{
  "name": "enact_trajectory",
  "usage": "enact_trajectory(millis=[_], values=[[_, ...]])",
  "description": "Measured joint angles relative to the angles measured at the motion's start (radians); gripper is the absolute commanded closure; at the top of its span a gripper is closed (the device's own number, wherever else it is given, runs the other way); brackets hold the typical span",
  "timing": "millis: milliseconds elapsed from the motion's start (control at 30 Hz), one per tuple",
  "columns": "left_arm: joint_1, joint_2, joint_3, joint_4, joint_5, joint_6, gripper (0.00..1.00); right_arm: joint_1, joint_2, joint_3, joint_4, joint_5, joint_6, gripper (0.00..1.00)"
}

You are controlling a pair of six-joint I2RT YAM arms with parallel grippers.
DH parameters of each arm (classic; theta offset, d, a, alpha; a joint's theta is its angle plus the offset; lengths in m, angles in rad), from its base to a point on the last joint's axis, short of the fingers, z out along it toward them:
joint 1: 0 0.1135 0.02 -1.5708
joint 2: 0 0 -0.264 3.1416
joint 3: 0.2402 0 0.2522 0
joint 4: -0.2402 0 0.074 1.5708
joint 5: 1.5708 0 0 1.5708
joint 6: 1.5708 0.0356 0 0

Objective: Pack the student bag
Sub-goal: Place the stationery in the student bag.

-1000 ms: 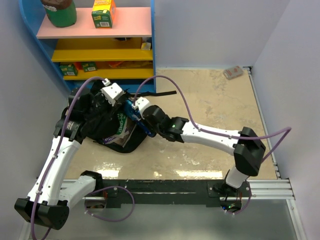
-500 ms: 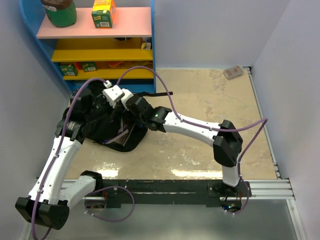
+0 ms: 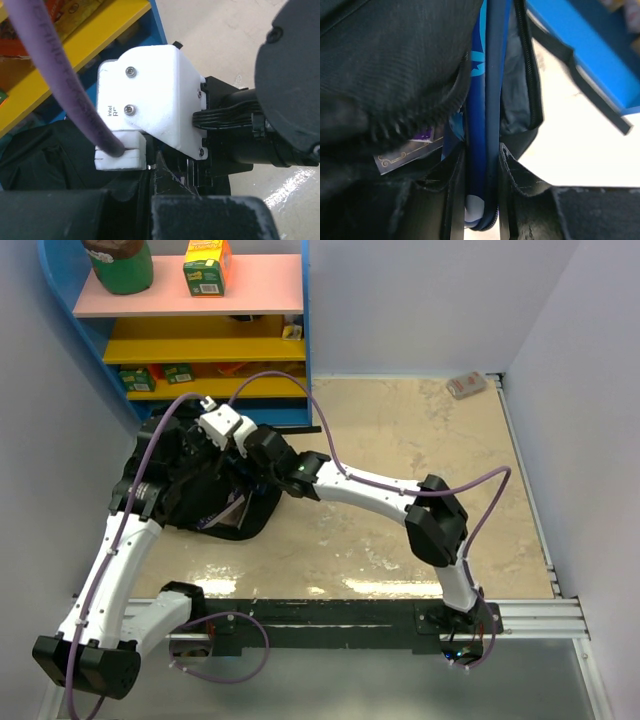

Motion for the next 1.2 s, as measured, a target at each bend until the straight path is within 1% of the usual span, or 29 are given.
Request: enact_trajectory(millis=[67, 133, 267, 400, 500, 600, 667, 767, 900, 967, 1033, 1067, 1200], values=[[-0.010, 0.000, 0.000, 0.000, -0.013, -0.014, 1.00, 0.001, -0.029, -0.074, 0.056, -0.020, 0.033, 1.00], [-0.021, 0.000, 0.000, 0.013, -0.038, -0.039, 1.00, -0.001, -0.082, -0.192, 0.130, -0.047, 0.079, 1.00], [-0.024, -0.001, 0.000, 0.046, -0.092, -0.085, 1.00, -0.005, -0.156, -0.331, 0.208, -0.105, 0.128, 1.00], [-0.024, -0.001, -0.003, 0.048, -0.081, -0.111, 1.00, -0.027, -0.196, -0.389, 0.243, -0.203, 0.156, 1.00], [-0.024, -0.001, -0.003, 0.036, -0.034, -0.112, 1.00, -0.078, -0.209, -0.404, 0.250, -0.341, 0.190, 1.00], [-0.023, -0.001, -0.003, -0.008, 0.078, -0.085, 1.00, -0.136, -0.199, -0.383, 0.234, -0.493, 0.229, 1.00], [-0.024, -0.001, 0.000, -0.044, 0.163, -0.060, 1.00, -0.185, -0.169, -0.328, 0.216, -0.603, 0.270, 1.00], [-0.024, 0.001, 0.026, -0.120, 0.288, -0.006, 1.00, -0.249, -0.107, -0.232, 0.195, -0.705, 0.320, 1.00], [-0.024, 0.020, 0.067, -0.203, 0.415, 0.063, 1.00, -0.279, -0.017, -0.098, 0.124, -0.752, 0.376, 1.00], [-0.026, 0.026, 0.070, -0.225, 0.458, 0.080, 1.00, -0.274, 0.036, -0.035, 0.103, -0.747, 0.411, 1.00], [-0.026, 0.026, 0.070, -0.238, 0.481, 0.088, 1.00, -0.266, 0.066, -0.018, 0.109, -0.724, 0.455, 1.00], [-0.025, 0.026, 0.070, -0.241, 0.489, 0.090, 1.00, -0.262, 0.073, -0.018, 0.109, -0.703, 0.482, 0.97], [-0.025, 0.027, 0.070, -0.255, 0.518, 0.103, 1.00, -0.230, 0.037, -0.098, 0.181, -0.578, 0.599, 0.71]])
